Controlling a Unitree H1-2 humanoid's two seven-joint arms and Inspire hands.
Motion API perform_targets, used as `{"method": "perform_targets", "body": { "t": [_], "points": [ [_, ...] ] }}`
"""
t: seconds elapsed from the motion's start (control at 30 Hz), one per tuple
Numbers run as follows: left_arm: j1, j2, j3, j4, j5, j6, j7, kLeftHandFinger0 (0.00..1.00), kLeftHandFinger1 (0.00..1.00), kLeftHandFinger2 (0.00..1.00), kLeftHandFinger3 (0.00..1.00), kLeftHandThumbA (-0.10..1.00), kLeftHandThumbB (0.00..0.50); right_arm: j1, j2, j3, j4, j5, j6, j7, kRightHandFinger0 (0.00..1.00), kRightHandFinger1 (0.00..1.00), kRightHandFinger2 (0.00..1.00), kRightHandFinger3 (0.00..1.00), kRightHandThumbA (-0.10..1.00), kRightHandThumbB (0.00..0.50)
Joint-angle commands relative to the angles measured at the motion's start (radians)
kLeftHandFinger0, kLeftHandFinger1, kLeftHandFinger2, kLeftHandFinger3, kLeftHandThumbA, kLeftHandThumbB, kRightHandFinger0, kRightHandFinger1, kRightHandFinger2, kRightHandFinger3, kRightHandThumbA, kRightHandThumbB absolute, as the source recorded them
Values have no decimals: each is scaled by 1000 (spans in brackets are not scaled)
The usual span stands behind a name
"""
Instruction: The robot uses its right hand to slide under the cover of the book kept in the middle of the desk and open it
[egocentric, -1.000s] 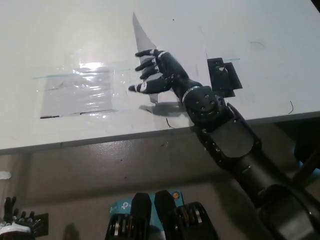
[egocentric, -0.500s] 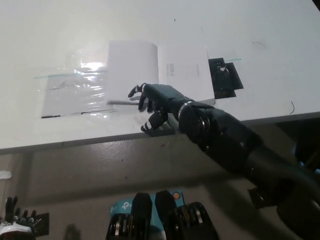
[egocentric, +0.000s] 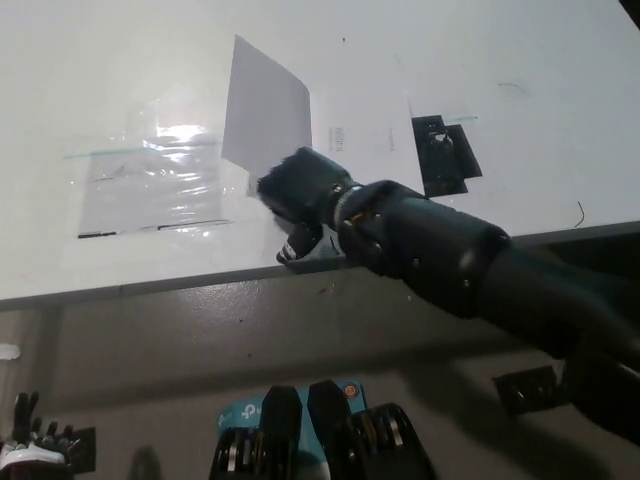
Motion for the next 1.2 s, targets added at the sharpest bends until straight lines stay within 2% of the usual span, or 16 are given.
{"method": "perform_targets", "body": {
  "t": [0.0, 0.13, 0.2, 0.23, 0.33, 0.47, 0.6, 0.63, 0.67, 0.7, 0.77, 0.83, 0.93, 1.07, 1.13, 1.17],
  "points": [
    [-34, 22, -31, -90, 45, 26, 69, 979, 965, 1000, 1000, 1000, 0, -209, 46, 67, -87, -299, -139, -38, 50, 10, 0, 16, 1000, 354],
    [-30, 22, -37, -97, 46, 32, 76, 959, 950, 986, 1000, 1000, 3, -199, 59, 31, -85, -270, -160, 6, 72, 0, 0, 2, 1000, 360],
    [-27, 23, -39, -94, 42, 31, 73, 976, 958, 968, 1000, 1000, 4, -192, 60, 20, -73, -292, -188, -17, 43, 0, 0, 140, 1000, 362],
    [-29, 24, -40, -87, 40, 27, 70, 1000, 979, 993, 1000, 1000, 0, -189, 60, 10, -75, -290, -196, 5, 134, 62, 69, 363, 1000, 355],
    [-25, 23, -43, -88, 39, 24, 73, 1000, 984, 1000, 1000, 1000, 2, -179, 58, -7, -70, -316, -220, -6, 104, 0, 11, 194, 1000, 367],
    [-18, 22, -44, -90, 36, 31, 71, 1000, 965, 999, 1000, 1000, 0, -159, 50, -38, -78, -344, -240, -7, 45, 0, 0, 133, 1000, 373],
    [-10, 17, -42, -92, 32, 32, 71, 989, 967, 1000, 1000, 1000, 0, -123, 24, -87, -128, -353, -231, 41, 196, 78, 65, 183, 1000, 377],
    [-10, 18, -44, -91, 39, 30, 77, 982, 957, 992, 1000, 1000, 0, -110, 7, -116, -166, -337, -232, 70, 220, 74, 72, 366, 1000, 369],
    [-11, 20, -44, -84, 38, 28, 75, 982, 954, 988, 1000, 1000, 0, -102, 1, -134, -179, -330, -239, 80, 210, 62, 72, 398, 1000, 369],
    [-13, 24, -42, -65, 35, 20, 63, 989, 957, 982, 1000, 1000, 0, -68, -31, -184, -271, -300, -222, 111, 325, 164, 191, 573, 1000, 364],
    [-11, 20, -35, -65, 26, 14, 59, 971, 959, 983, 1000, 1000, 0, -33, -68, -244, -382, -288, -226, 128, 336, 121, 133, 565, 1000, 348],
    [-13, 19, -31, -53, 23, 8, 60, 951, 949, 979, 1000, 1000, 0, -16, -92, -287, -465, -276, -220, 182, 409, 216, 224, 694, 1000, 335],
    [-7, 11, -31, -61, 16, 14, 51, 973, 983, 1000, 1000, 1000, 0, 45, -151, -416, -684, -259, -151, 224, 324, 276, 304, 728, 1000, 302],
    [-8, 7, -30, -52, 15, 7, 50, 980, 988, 1000, 1000, 1000, 0, 108, -176, -544, -824, -219, -109, 241, 381, 356, 365, 739, 1000, 287],
    [0, 3, -39, -59, 16, 8, 35, 983, 1000, 1000, 1000, 1000, 0, 156, -205, -635, -945, -189, -51, 279, 554, 524, 534, 821, 1000, 288],
    [-2, 3, -37, -54, 12, 10, 34, 975, 1000, 1000, 1000, 1000, 2, 184, -208, -670, -979, -183, -42, 269, 509, 511, 531, 817, 1000, 288]
  ]
}}
